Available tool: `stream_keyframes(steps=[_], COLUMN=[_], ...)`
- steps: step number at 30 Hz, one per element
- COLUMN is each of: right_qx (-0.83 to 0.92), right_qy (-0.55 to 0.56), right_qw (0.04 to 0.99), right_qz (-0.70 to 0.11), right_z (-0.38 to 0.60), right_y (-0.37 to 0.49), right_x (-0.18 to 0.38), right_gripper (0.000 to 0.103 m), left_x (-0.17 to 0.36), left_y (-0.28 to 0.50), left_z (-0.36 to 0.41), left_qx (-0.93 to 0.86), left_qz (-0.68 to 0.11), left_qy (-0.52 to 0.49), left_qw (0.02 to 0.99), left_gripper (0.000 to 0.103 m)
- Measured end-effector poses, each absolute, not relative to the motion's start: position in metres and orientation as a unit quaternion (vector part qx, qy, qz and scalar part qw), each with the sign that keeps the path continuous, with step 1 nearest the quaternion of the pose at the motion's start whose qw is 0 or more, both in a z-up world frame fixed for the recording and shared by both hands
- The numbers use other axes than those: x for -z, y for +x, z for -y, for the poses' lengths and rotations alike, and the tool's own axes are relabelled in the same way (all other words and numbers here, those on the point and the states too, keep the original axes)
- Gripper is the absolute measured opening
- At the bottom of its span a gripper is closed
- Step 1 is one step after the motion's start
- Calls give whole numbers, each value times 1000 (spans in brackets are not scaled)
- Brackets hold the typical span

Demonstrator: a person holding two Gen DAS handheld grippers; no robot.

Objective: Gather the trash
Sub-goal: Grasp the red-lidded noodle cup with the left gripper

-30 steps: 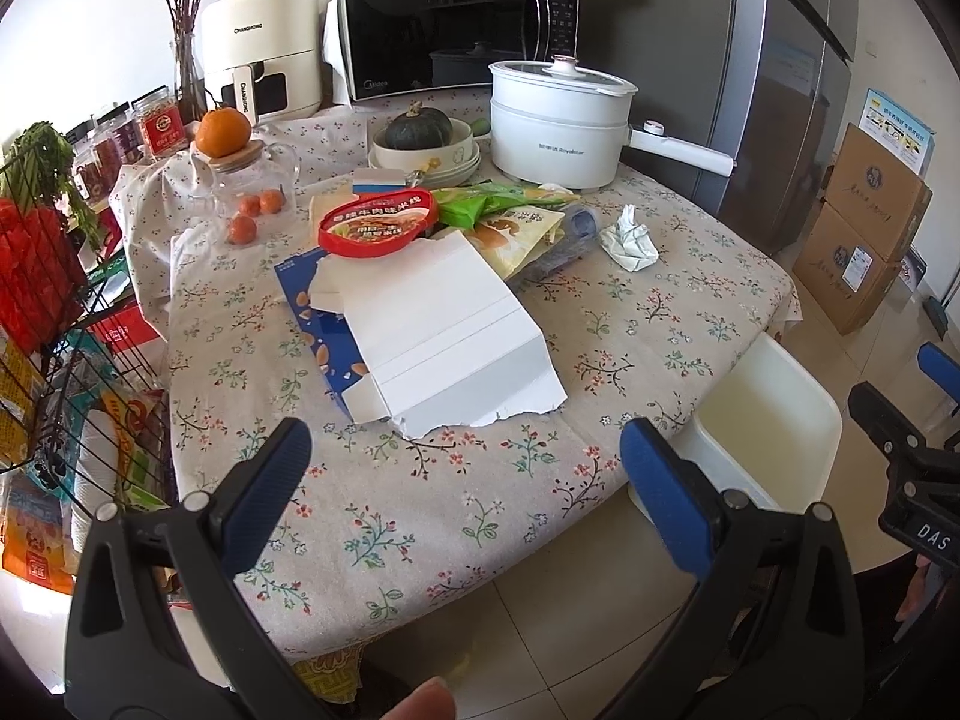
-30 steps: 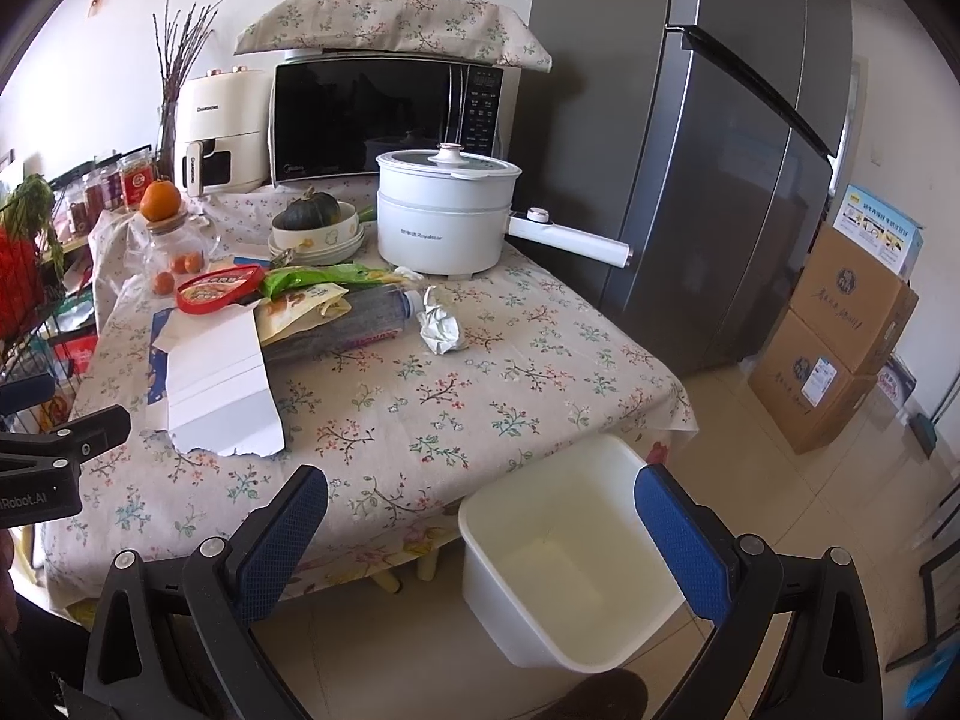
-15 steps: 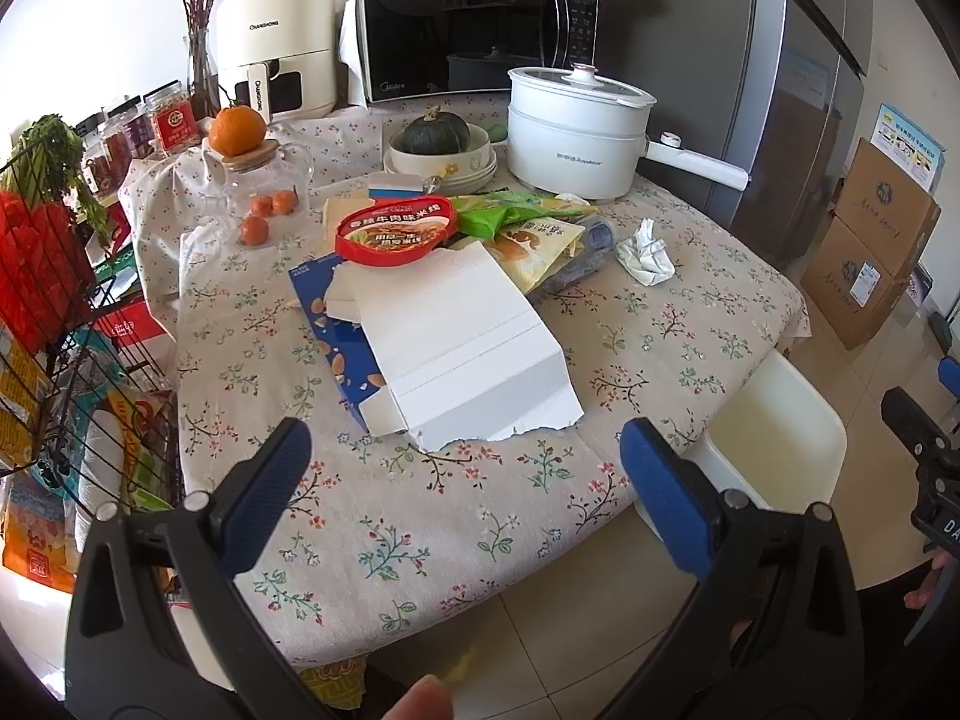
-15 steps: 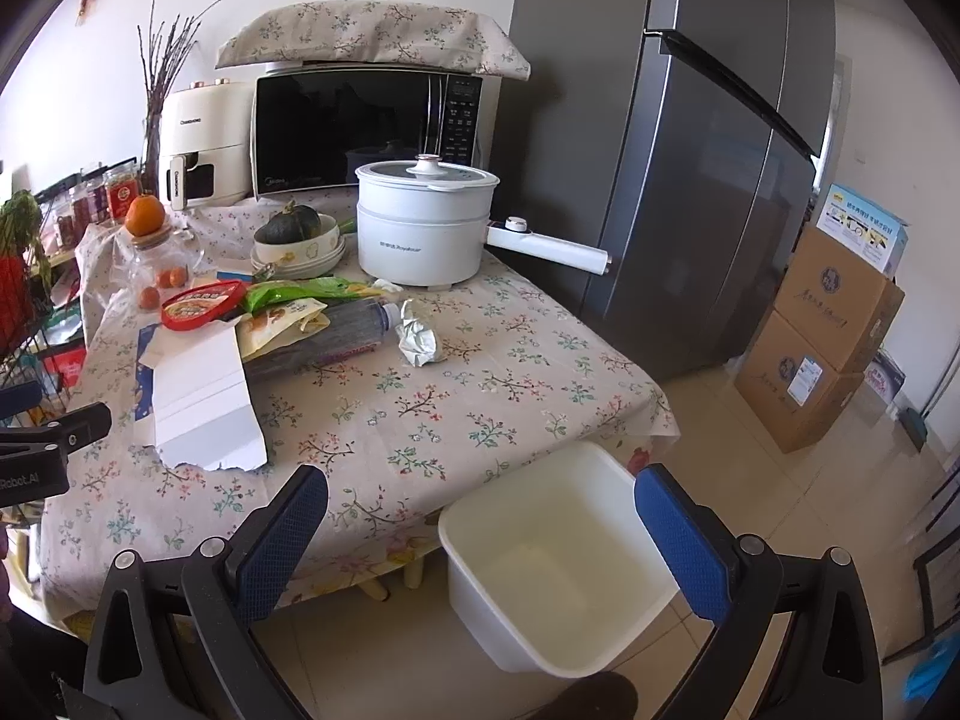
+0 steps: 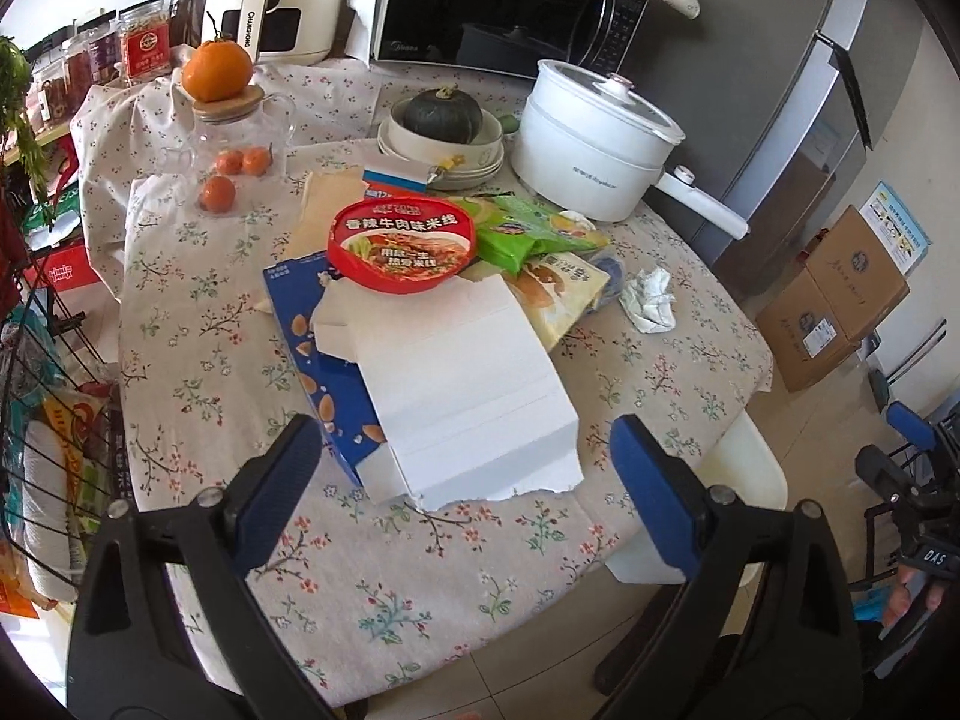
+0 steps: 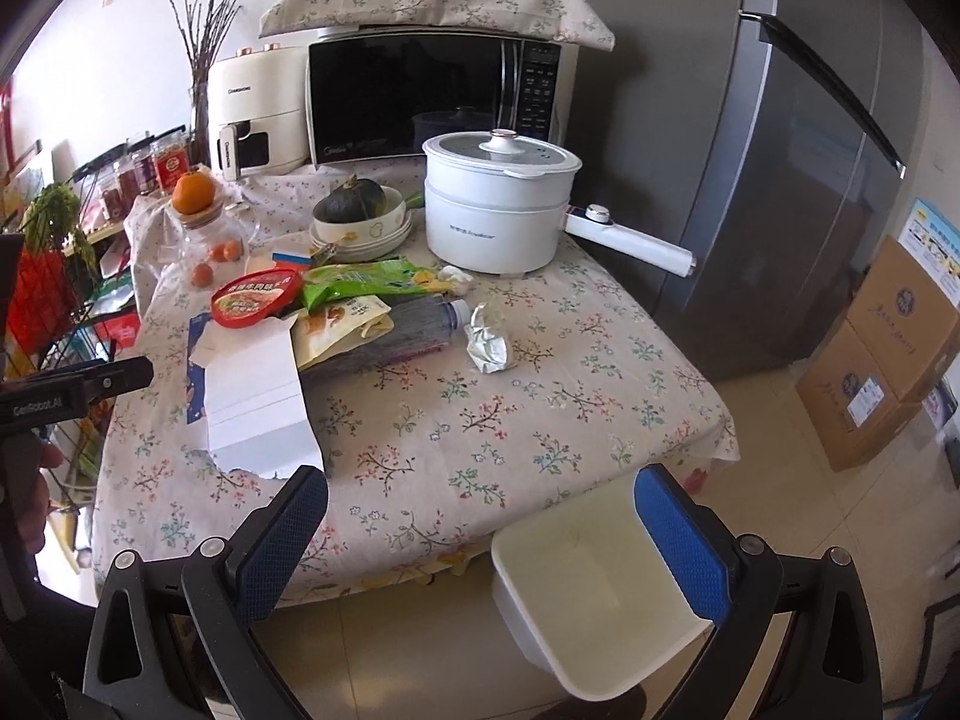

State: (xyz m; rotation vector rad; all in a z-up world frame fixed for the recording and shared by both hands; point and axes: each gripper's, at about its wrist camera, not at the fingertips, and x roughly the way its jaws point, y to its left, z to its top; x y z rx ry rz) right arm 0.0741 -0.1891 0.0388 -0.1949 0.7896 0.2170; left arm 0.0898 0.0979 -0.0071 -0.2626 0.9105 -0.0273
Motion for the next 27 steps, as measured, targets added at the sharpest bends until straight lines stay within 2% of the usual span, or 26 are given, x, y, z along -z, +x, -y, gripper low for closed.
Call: stream_keyframes(steps=[6, 8, 10, 13, 17, 20, 23, 25, 27], right_qx=[-115, -106, -101, -85, -77, -77, -80, -85, -87], right_qy=[-65, -60, -59, -67, -82, -83, -83, -81, -75], right_qw=[900, 892, 881, 879, 881, 879, 876, 875, 873], right_qz=[-415, -434, -457, -463, -460, -464, -468, -471, -474], right_z=[177, 178, 179, 180, 176, 171, 165, 162, 161], right_y=[131, 143, 154, 165, 178, 185, 190, 194, 196], right_x=[-17, 0, 14, 24, 27, 30, 35, 38, 40], right_gripper=[103, 103, 103, 103, 103, 103, 103, 103, 103], left_x=[26, 36, 47, 67, 81, 87, 92, 95, 95], left_y=[134, 149, 162, 178, 189, 197, 204, 207, 207], left_z=[-115, -132, -150, -176, -197, -199, -197, -197, -198], left_qx=[-14, -10, -8, -14, -29, -32, -30, -27, -24], left_qz=[-430, -432, -438, -441, -421, -413, -413, -412, -408], left_qy=[-73, -110, -164, -247, -333, -357, -372, -387, -400], left_qw=[900, 895, 884, 863, 843, 837, 831, 824, 821], left_gripper=[93, 91, 81, 74, 71, 69, 57, 43, 37])
